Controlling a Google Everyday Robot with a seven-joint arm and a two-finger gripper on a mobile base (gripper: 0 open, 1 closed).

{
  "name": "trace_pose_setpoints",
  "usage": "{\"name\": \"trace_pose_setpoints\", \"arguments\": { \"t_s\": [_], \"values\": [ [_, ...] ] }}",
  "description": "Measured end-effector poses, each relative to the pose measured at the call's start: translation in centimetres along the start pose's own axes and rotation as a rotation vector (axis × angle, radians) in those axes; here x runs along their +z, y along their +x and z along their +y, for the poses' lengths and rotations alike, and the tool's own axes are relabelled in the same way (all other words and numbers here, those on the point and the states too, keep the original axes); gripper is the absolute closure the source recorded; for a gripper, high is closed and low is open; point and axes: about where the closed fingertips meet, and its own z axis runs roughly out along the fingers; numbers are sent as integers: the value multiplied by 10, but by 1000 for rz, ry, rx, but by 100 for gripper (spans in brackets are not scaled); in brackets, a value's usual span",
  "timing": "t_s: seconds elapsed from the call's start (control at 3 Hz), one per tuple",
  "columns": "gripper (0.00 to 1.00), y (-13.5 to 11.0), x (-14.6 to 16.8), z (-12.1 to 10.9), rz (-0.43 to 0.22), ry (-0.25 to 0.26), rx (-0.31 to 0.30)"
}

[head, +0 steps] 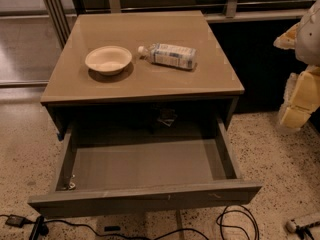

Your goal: Place blue plastic bottle into top drawer

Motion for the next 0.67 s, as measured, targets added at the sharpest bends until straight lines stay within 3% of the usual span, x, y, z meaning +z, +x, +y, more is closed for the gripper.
{"name": "trace_pose_setpoints", "arguments": {
  "t_s": [0.33, 0.67],
  "values": [
    [0, 0, 0, 0, 0, 0, 0],
    [0, -9, -2, -5, -13, 26, -54]
  ]
}}
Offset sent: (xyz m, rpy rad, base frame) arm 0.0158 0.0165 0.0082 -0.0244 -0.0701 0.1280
